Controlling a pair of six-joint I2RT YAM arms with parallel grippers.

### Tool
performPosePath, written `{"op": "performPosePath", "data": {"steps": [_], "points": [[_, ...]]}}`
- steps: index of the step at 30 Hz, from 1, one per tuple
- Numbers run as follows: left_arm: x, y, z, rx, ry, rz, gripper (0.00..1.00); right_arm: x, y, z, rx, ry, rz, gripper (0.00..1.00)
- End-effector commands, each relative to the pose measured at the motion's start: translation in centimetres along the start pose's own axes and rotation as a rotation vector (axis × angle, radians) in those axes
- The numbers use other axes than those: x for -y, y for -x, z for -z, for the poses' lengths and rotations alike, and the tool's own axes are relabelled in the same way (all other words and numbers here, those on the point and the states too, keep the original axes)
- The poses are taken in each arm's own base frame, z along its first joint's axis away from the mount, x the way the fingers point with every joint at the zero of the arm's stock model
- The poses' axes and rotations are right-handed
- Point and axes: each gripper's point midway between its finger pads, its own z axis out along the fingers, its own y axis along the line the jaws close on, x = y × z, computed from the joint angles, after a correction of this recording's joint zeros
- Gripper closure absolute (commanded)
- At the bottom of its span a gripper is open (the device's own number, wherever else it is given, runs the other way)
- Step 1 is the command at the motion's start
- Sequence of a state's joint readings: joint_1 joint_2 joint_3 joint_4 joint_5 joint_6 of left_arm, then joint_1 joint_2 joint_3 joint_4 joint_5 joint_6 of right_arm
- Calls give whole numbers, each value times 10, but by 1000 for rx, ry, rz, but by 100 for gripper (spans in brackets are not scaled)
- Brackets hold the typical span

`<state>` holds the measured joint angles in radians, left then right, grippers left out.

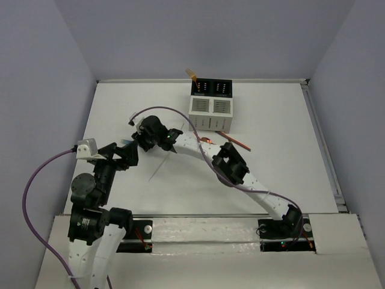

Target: Sort the eating utensils into containers

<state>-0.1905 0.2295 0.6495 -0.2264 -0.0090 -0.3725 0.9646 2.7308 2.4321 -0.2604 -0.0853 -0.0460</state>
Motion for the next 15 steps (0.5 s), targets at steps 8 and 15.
{"op": "performPosePath", "data": {"steps": [8,15], "points": [[11,19,3,68,-43,6,1,-3,-73,-2,-215,-125,163,75],[11,19,3,65,-40,6,1,-1,-76,5,-250,-108,231,93]]}}
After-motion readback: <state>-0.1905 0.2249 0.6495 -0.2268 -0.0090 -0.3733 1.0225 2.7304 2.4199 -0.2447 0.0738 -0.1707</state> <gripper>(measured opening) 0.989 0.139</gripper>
